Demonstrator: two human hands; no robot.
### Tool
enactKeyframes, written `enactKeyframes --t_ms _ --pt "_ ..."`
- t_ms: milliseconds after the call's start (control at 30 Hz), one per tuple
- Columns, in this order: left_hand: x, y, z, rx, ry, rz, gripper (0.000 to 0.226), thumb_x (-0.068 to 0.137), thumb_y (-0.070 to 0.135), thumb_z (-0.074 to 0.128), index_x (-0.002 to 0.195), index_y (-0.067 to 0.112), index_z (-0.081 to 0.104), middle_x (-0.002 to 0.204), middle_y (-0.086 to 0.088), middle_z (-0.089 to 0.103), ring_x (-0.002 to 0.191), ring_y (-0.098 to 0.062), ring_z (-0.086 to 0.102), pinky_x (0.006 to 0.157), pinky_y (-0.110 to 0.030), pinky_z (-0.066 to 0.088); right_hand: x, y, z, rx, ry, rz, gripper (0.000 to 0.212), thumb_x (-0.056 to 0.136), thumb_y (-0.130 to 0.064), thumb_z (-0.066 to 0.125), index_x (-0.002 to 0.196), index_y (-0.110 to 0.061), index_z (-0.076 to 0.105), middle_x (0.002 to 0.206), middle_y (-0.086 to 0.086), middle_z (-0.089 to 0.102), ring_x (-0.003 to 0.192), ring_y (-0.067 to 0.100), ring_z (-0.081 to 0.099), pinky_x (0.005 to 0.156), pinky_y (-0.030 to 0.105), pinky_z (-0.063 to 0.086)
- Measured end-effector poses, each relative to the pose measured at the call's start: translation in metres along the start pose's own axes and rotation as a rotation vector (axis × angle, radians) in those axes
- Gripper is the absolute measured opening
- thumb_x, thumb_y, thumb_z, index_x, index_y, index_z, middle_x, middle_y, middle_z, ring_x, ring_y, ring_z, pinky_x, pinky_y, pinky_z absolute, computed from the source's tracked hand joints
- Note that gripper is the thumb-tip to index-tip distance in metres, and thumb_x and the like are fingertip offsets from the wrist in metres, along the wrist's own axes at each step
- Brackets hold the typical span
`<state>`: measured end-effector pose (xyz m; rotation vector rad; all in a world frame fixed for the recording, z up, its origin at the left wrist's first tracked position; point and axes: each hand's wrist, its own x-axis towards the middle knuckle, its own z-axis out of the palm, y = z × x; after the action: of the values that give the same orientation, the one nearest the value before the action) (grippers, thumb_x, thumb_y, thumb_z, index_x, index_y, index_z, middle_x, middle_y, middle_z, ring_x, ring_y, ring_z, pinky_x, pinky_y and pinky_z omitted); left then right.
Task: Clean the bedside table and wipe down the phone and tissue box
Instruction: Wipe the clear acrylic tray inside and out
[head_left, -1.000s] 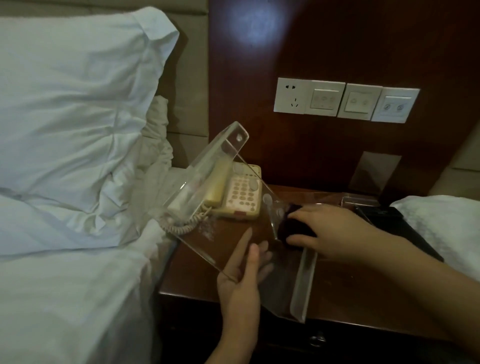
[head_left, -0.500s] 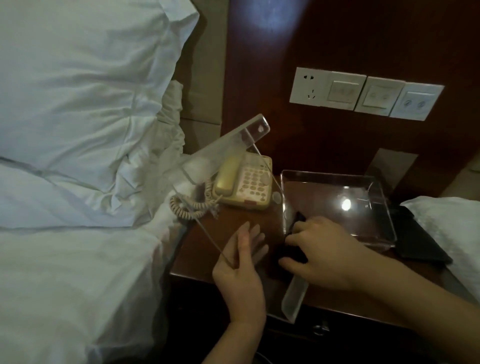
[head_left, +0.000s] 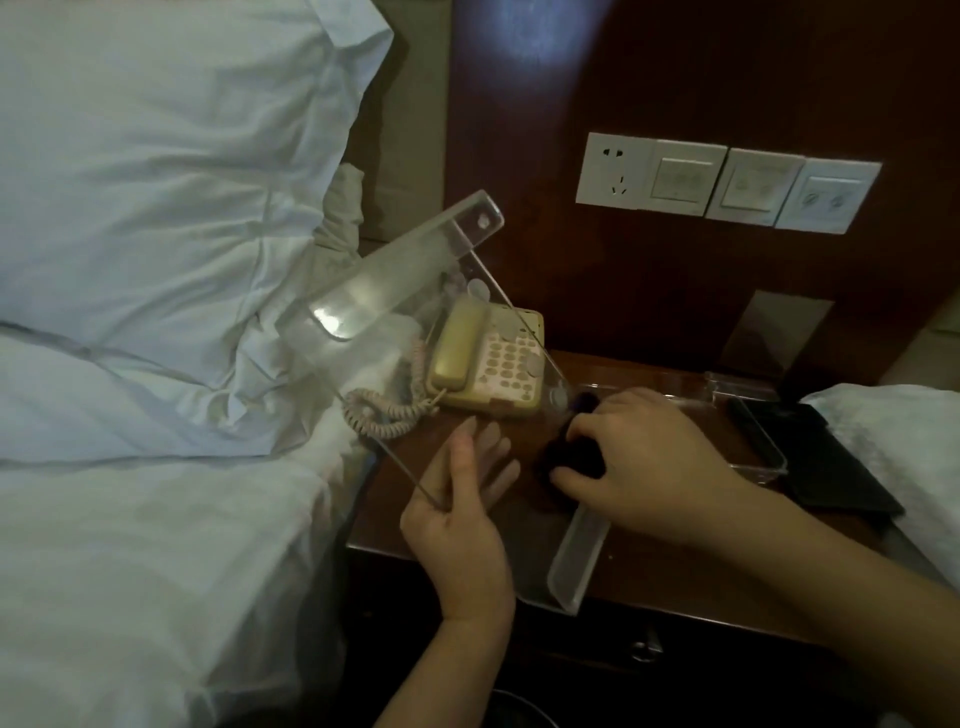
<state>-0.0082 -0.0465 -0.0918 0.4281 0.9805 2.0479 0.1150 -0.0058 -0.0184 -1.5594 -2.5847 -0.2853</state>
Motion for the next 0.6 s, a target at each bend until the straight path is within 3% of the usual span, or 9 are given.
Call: enactKeyframes --t_ms 133,267,467,533,600 --pt "-0.001 0.001 -0.002 0.04 -0.019 0.025 0.018 0.1 0.016 0.058 0.108 0.013 0.074 0.098 -0.005 0.08 0.096 -0.02 0.076 0.075 -0.029 0.062 -0.018 -0.026 0.005 0.148 -0.074 -0.07 0.039 0.086 -0.063 0.055 0.108 -0.033 0.067 0.102 -0.012 0.059 0.101 0.006 0.052 0.097 0.029 0.04" --pt "-0.004 0.004 0.0 0.022 -0.024 0.004 0.019 0.101 0.016 0.057 0.108 0.013 0.074 0.098 -0.005 0.08 0.096 -0.021 0.076 0.074 -0.029 0.062 -0.023 -0.028 -0.001 0.216 -0.144 -0.091 0.042 0.076 -0.072 0.059 0.102 -0.039 0.066 0.099 -0.017 0.054 0.096 0.003 0.049 0.088 0.024 0.031" --pt "0.002 0.014 0.0 -0.016 -0.051 0.035 0.019 0.101 0.015 0.058 0.11 0.007 0.073 0.098 -0.008 0.079 0.098 -0.023 0.076 0.076 -0.03 0.062 0.012 0.001 -0.013 0.059 -0.051 0.073 0.043 0.077 -0.072 0.06 0.106 -0.041 0.058 0.111 -0.01 0.054 0.118 0.013 0.048 0.113 0.042 0.024" --pt "0.004 0.015 -0.001 -0.011 -0.046 0.049 0.019 0.101 0.016 0.058 0.108 0.007 0.073 0.098 -0.008 0.079 0.098 -0.023 0.076 0.076 -0.03 0.062 0.015 0.003 -0.01 0.006 -0.023 0.114 0.049 0.08 -0.072 0.056 0.115 -0.039 0.059 0.119 -0.006 0.057 0.127 0.017 0.044 0.115 0.043 0.021" --pt "0.006 0.015 -0.002 -0.013 -0.035 0.045 0.017 0.1 0.016 0.059 0.106 0.01 0.074 0.097 -0.009 0.079 0.097 -0.023 0.076 0.075 -0.03 0.063 0.013 -0.002 -0.009 -0.016 -0.023 0.097 0.046 0.083 -0.071 0.052 0.114 -0.037 0.06 0.109 -0.007 0.059 0.119 0.016 0.049 0.112 0.04 0.026"
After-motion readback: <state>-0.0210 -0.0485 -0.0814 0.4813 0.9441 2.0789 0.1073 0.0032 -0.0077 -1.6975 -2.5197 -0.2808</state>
